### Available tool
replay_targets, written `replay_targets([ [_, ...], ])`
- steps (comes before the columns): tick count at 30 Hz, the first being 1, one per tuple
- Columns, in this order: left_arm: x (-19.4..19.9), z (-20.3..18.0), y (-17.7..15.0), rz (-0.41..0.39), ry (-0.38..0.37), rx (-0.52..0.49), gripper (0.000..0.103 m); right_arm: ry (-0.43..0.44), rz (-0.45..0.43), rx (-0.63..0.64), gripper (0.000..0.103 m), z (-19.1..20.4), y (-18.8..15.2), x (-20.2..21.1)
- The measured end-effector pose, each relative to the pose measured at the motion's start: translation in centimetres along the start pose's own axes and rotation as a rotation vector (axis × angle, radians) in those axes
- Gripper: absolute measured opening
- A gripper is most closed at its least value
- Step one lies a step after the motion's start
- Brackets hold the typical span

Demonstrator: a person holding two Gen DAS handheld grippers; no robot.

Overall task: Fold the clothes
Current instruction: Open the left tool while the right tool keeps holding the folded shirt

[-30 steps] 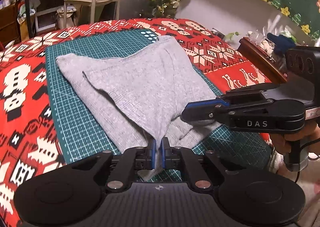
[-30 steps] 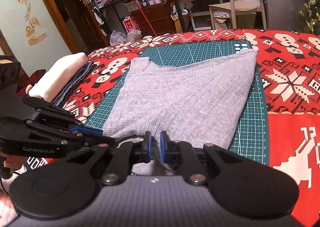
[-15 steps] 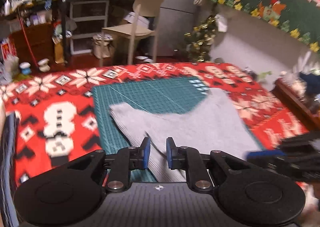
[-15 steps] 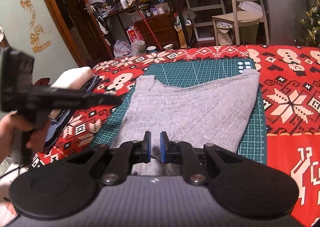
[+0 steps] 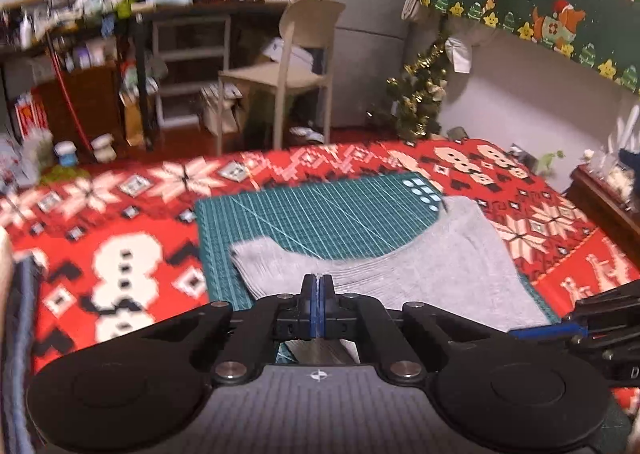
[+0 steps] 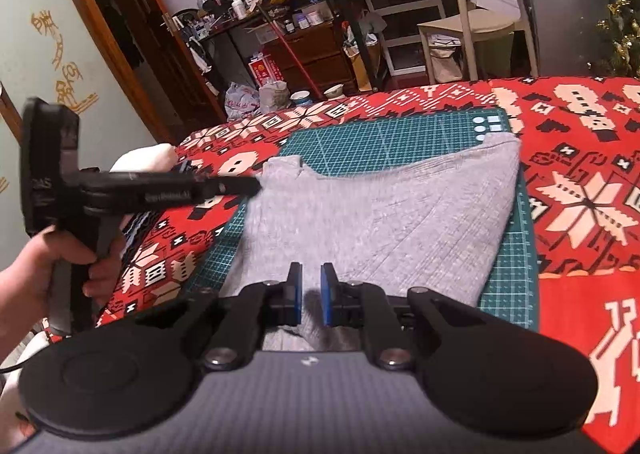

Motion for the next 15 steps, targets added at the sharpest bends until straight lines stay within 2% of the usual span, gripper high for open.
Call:
replay_targets([
  [5,-1.3,0.4,-0.7,0.048,0.034,-0.026,0.001,-0.014,0.062,0.066,0.011,1.8,-1.2,-1.9],
  [7,-1.6,0.6,-1.1,0.058,0.042,-0.037,0.002,-0.013,0.061,0.086,0.012,2.5,-1.5,-1.8],
  [11,-1.4,1.4,-1.2,0.037,0.029,0.015,0.003,-0.003,0.060,0.139,0.012,4.2,-2.0,-1.5],
  [12,-1.3,1.5,-1.1,0.026,0.040,0.025,0.007,-0.002,0.058,0.160,0.012,4.8,-2.1,-1.4],
  [15,-0.4,1.7,-1.0,-0.006,0.072,0.051,0.009,-0.012,0.056,0.221,0.012,6.5,-2.5,-1.2],
])
Point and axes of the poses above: each gripper's, at about its wrist camera, not at the fingertips, and x roughly against the way its jaws point, z to its left, y to its top, the point moved 4 cm from there along -x, roughly the way its jaws point, and after that the axes turned 15 degrees about -y, right-handed, at the moved point
